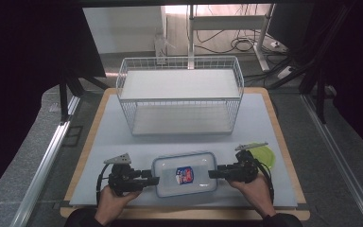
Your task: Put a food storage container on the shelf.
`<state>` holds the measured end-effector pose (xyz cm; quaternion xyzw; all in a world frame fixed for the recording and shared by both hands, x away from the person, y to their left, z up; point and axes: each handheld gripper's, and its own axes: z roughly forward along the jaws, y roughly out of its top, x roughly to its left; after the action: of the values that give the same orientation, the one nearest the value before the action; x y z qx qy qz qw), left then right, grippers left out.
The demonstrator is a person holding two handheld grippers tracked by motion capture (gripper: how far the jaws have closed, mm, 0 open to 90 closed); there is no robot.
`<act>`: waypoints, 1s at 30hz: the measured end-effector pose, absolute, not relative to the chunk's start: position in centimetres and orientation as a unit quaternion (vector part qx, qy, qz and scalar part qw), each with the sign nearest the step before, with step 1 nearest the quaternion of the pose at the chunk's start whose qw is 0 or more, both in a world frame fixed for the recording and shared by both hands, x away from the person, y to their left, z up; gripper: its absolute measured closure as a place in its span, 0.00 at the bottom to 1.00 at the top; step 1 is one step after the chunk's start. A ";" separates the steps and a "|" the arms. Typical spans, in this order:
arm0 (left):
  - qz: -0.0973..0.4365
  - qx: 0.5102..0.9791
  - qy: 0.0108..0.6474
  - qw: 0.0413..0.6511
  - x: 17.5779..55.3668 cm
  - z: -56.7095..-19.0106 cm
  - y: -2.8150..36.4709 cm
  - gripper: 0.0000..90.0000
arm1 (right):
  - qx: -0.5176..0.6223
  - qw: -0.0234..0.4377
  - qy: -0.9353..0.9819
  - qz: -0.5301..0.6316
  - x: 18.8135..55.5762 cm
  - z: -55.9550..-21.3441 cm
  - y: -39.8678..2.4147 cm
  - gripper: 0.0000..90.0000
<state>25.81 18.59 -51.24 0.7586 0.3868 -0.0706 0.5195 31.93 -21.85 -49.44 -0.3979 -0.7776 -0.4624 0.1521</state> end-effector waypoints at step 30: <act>-0.033 0.741 0.392 0.545 28.1 -47.0 18.8 0.59 | -0.404 0.079 -0.755 -0.510 30.8 -45.7 -21.5 0.59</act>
<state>28.12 18.79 -47.04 0.7405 0.3923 -0.0329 0.5447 30.79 -21.54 -45.75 -0.4043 -0.7549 -0.5103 0.0789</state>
